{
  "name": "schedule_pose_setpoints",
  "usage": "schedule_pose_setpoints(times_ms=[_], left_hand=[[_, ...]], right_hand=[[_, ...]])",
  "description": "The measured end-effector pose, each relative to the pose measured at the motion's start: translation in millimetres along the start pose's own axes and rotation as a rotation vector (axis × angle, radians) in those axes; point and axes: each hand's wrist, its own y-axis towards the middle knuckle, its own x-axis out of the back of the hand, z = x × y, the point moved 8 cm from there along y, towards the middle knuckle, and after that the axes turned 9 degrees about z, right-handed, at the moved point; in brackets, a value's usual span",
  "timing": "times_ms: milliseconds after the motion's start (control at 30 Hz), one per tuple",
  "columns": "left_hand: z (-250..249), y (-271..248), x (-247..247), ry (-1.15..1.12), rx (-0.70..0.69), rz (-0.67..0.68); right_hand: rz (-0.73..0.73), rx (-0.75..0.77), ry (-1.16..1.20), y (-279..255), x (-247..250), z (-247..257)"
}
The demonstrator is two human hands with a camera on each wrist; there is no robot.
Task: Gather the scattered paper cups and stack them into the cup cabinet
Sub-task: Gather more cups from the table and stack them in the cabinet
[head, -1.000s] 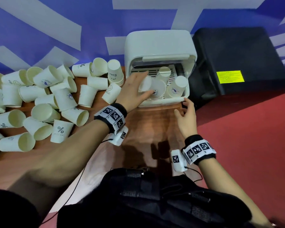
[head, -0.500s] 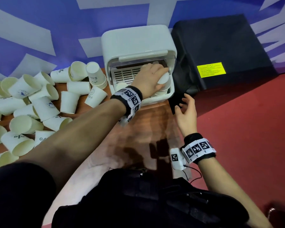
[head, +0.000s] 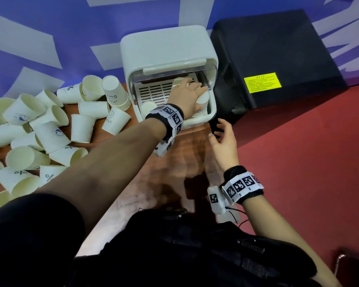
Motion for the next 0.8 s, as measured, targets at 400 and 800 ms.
schedule_pose_setpoints(times_ms=[400,800], left_hand=[[56,-179,-7,-0.419,-0.034,-0.211],[182,-417,-73,-0.458,0.319,-0.147]], right_hand=[[0.193,0.082,-0.128,-18,-63,44],[0.487,0.080,-0.254,-87,-221,92]])
